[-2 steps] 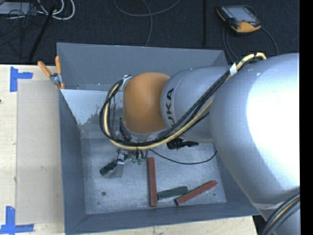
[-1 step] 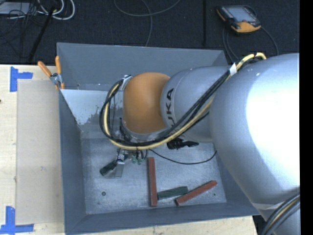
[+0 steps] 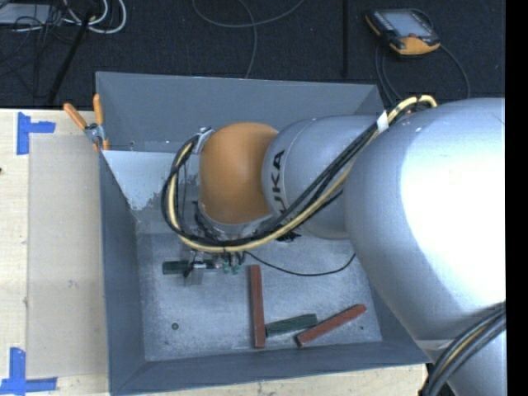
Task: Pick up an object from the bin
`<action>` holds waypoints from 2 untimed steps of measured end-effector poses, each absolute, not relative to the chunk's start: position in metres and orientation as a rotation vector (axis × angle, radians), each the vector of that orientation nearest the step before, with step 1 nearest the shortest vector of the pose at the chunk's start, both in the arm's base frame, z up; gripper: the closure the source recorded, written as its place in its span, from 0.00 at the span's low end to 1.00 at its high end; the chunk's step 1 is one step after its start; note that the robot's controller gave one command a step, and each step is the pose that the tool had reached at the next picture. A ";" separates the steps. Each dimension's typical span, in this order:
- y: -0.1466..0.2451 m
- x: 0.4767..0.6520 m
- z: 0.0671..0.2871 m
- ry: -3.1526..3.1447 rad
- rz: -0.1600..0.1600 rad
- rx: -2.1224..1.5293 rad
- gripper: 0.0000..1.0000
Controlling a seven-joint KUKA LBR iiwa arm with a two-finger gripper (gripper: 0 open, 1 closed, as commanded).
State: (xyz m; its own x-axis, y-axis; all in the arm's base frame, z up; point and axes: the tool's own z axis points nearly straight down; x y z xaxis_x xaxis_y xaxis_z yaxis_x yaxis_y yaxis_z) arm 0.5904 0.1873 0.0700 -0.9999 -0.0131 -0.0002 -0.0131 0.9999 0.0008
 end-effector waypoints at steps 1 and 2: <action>0.187 0.590 0.070 3.141 0.002 -0.020 1.00; 0.170 0.600 0.176 3.141 0.000 -0.042 1.00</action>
Offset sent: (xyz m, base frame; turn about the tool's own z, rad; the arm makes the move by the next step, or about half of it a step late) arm 0.0090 -0.0171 0.1061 -0.0153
